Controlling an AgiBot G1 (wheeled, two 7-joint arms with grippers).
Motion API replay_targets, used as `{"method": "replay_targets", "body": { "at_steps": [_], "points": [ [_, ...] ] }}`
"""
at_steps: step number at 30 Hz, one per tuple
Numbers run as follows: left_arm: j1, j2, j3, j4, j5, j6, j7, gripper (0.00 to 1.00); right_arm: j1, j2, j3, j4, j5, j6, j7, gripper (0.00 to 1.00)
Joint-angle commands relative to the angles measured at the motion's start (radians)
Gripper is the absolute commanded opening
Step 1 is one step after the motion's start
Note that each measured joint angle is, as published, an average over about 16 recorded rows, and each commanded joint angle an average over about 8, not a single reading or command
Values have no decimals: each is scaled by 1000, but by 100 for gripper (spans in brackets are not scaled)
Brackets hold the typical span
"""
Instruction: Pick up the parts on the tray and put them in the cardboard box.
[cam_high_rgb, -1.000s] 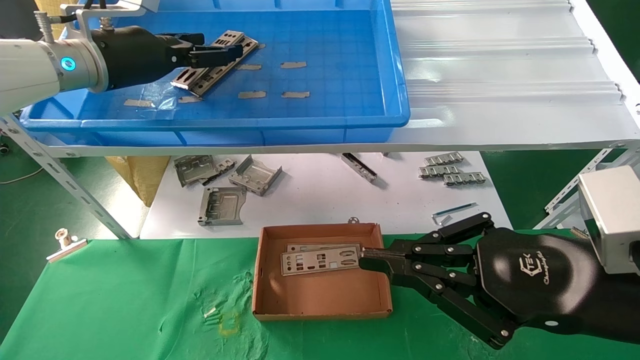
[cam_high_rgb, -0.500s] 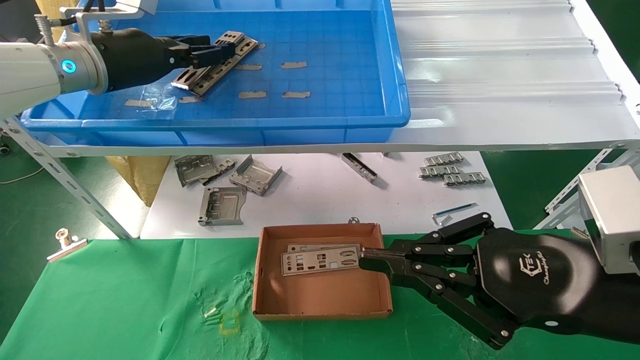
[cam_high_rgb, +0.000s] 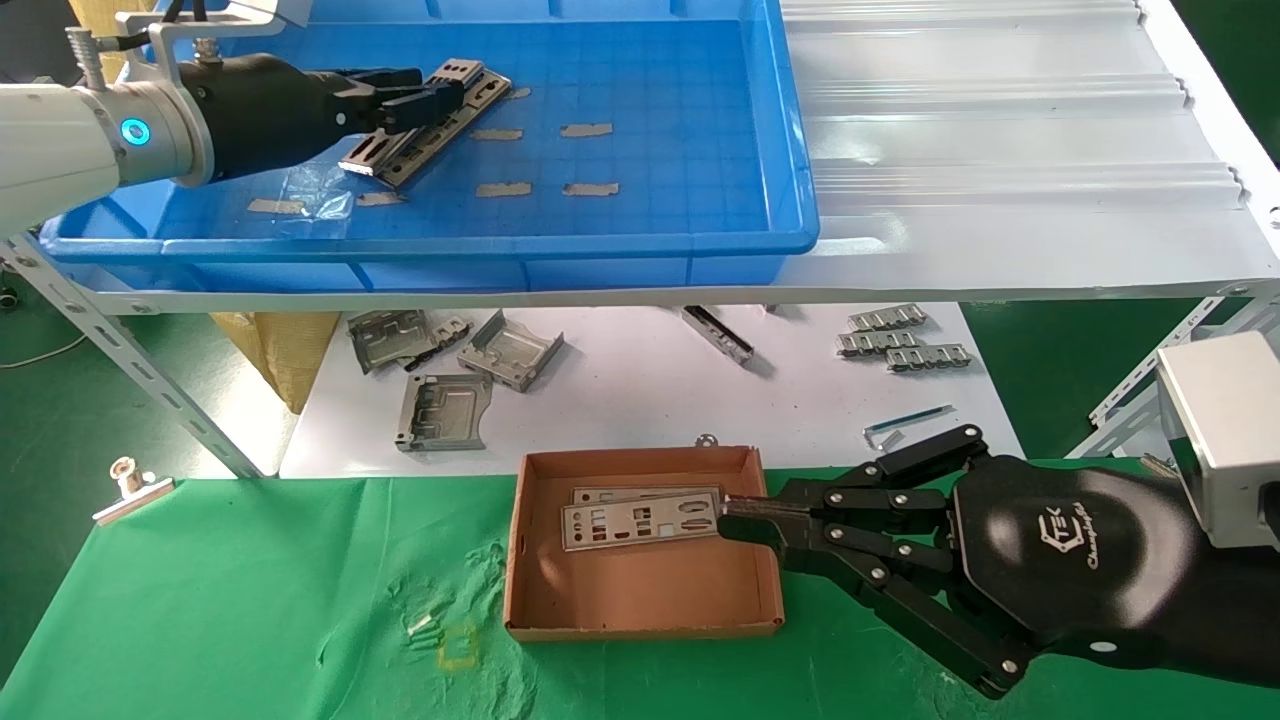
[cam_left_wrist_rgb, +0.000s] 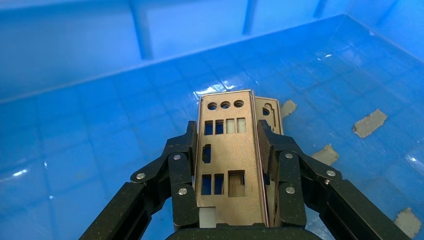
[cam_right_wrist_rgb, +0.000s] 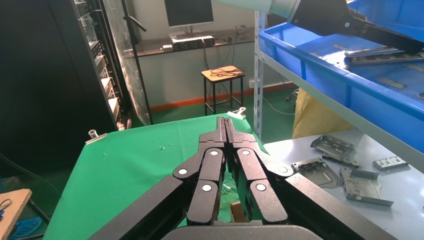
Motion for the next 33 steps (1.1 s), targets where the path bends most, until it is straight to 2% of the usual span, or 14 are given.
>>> {"method": "replay_targets", "body": {
  "at_steps": [1,16,23,24,31,32,33],
  "points": [
    [-4,-1,-1,-3,-1,1,3,0,0,0,0,0,0,0,0,0],
    [-32,-9,-5,-12,-7,79,31,0,0,0,0,0,0,0,0,0],
    [-47,-22,-3,-30,-7,188,59,0,0,0,0,0,0,0,0,1],
    [-48,-26,-2,-34,-6,212,65,0,0,0,0,0,0,0,0,6],
    [-60,-56,6,-68,0,429,117,0,0,0,0,0,0,0,0,92],
    [-61,-60,7,-74,0,466,126,0,0,0,0,0,0,0,0,99],
    [-63,-64,8,-80,0,509,135,0,0,0,0,0,0,0,0,100]
  ]
}}
